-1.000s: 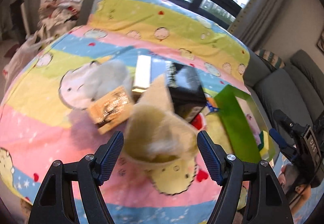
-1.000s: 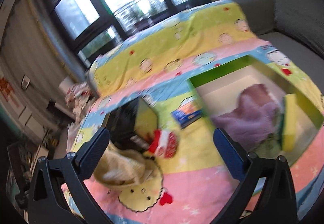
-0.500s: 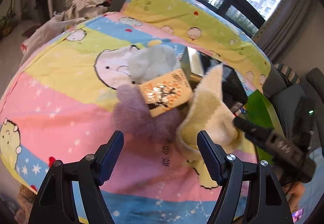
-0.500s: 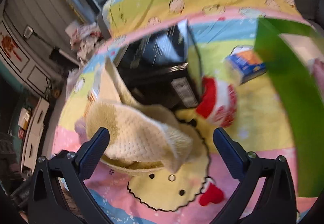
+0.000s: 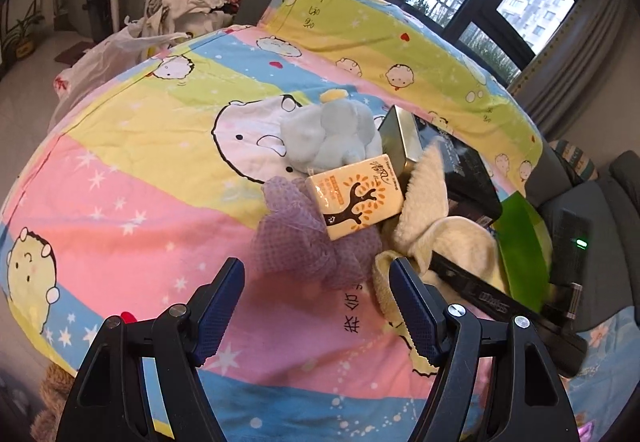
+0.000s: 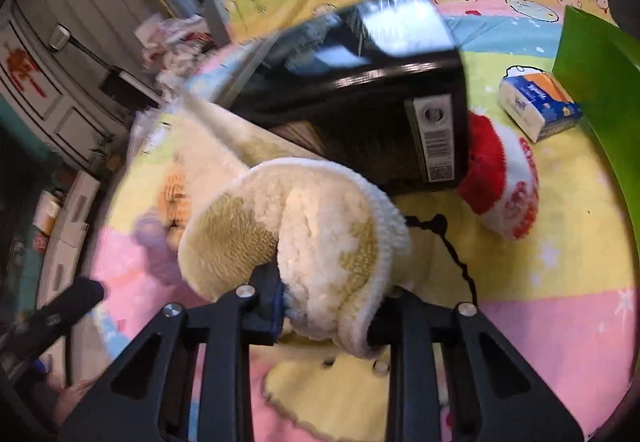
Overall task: Organize soft objects
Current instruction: 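Grasp the beige fuzzy towel with the right gripper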
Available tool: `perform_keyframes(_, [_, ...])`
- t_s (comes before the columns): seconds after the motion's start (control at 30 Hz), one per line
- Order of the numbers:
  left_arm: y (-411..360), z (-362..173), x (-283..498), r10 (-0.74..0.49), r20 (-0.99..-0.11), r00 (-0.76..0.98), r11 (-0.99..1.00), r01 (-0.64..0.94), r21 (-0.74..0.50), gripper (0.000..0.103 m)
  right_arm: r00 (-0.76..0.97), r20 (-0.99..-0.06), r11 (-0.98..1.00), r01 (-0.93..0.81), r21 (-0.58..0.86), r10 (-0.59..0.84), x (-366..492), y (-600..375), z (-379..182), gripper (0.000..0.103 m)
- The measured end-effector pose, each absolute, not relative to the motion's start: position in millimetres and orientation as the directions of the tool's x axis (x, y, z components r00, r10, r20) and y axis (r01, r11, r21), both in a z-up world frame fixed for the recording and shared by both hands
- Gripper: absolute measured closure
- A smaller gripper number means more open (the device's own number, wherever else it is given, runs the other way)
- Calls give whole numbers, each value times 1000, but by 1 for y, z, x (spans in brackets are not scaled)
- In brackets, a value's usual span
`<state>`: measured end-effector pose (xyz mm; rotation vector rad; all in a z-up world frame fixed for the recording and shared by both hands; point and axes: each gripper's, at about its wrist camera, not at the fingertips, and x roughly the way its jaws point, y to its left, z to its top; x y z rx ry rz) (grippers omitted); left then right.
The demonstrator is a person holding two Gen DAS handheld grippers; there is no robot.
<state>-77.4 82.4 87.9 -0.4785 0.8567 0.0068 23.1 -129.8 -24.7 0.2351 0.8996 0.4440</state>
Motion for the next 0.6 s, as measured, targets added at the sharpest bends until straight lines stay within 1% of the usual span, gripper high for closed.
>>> perform_keyframes(0.2, [77, 90, -78, -231, -720, 654, 893, -151, -424, 28, 602, -634, 874, -299, 384, 484, -20, -160, 13, 77])
perform_keyframes(0.33, [63, 93, -79, -327, -695, 641, 878, -66, -474, 28, 622, -624, 881, -325, 344, 473, -44, -166, 25, 76])
perform_keyframes(0.5, [41, 95, -81, -372, -691, 619, 883, 6, -470, 28, 550, -701, 888, -340, 309, 455, -44, -158, -4, 73])
perform_keyframes(0.6, [26, 90, -80, -397, -706, 586, 885, 42, -464, 28, 491, -752, 895, -311, 320, 439, -40, -163, -27, 66])
